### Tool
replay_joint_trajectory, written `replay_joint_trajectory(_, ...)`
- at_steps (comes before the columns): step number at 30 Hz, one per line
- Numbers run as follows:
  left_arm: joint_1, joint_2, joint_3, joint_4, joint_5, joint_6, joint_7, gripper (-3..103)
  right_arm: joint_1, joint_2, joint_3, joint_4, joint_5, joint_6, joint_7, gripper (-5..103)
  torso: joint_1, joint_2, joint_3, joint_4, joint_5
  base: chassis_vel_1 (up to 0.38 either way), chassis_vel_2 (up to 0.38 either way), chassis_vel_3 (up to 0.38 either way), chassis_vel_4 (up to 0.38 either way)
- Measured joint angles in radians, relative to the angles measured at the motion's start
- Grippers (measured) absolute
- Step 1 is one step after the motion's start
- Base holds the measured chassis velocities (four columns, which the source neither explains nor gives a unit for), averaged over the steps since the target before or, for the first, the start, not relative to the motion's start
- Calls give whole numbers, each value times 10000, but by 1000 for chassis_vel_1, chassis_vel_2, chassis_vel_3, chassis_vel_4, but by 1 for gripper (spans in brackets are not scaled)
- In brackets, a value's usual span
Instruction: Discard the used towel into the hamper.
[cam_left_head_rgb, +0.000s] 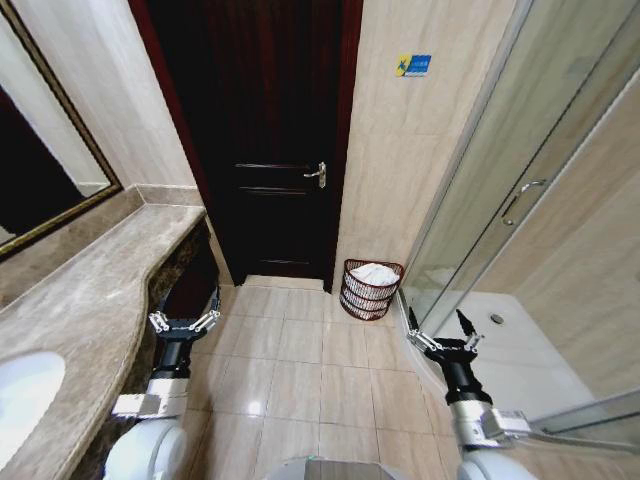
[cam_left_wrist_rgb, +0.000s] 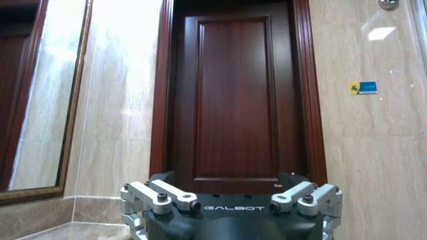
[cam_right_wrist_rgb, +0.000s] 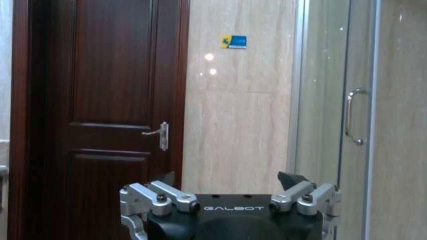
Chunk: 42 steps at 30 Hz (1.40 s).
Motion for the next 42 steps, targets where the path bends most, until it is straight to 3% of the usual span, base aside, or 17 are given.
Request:
replay_joint_trajectory(34,-1,-32,82,-120,159,184,101,100,-157,51,138,-25,275,448,10,100,1,0,0,-3,2,88,-95,-94,92)
replay_joint_trajectory(42,-60,-63,152,0,119,169,90,100,284,285,18,-7,140,371,438,100,1,0,1,-1,2,41,-31,-33,28)
